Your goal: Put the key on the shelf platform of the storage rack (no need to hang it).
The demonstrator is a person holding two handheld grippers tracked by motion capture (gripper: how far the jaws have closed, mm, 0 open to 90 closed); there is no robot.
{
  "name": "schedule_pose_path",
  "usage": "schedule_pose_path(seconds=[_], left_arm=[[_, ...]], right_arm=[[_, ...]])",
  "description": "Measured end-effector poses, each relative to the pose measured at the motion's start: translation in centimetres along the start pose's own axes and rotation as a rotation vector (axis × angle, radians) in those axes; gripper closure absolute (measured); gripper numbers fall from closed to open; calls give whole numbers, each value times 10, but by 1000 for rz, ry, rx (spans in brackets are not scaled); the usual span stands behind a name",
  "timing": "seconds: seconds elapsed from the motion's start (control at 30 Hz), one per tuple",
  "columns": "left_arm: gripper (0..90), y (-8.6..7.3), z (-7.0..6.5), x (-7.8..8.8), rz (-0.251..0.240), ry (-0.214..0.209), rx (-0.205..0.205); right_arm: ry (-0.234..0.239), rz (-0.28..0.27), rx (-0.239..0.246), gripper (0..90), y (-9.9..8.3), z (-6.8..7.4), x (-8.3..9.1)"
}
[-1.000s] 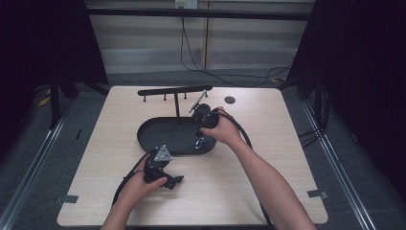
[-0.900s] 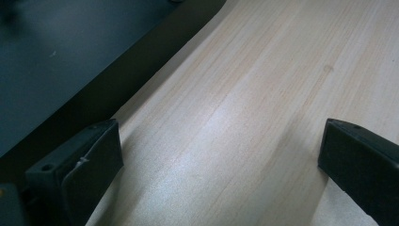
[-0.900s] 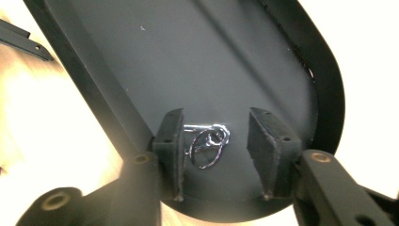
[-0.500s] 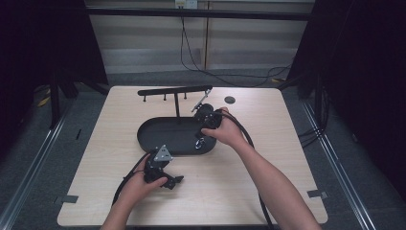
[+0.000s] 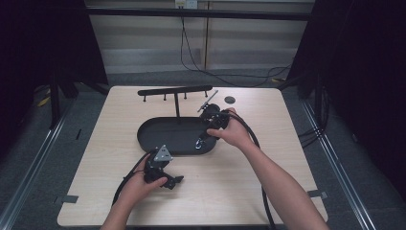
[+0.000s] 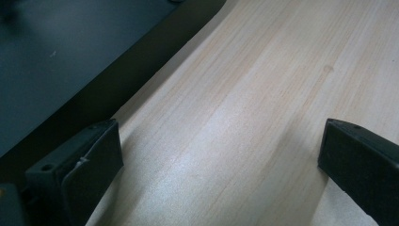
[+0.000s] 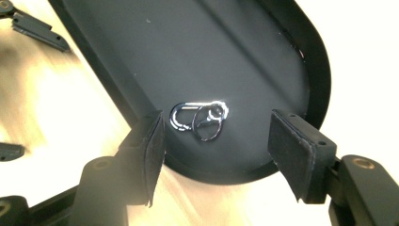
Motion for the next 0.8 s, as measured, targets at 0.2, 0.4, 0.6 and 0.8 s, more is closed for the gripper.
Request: schedule_pose_path(seconds=[0.2, 0.4, 0.6, 0.8], left_arm=[[0, 0, 0, 0, 0, 0, 0], [0, 0, 0, 0, 0, 0, 3], [0, 0, 0, 0, 1, -3, 3], [0, 0, 0, 0, 1, -3, 3]], right_arm=[[0, -4, 13, 371, -8, 1, 7], [-6, 14, 24, 344, -16, 0, 10], [1, 25, 43, 333, -25, -1, 13], [4, 33, 55, 328, -31, 2, 20]])
Point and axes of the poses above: each handheld gripper's, and its own axes: x roughly backward along the jaws, y roughly out of its top, z roughly to its left, the point moved 5 cm from there along -x, roughly forward along the jaws, and after that the axes turned 8 degrees about -x, right-handed, at the moved point
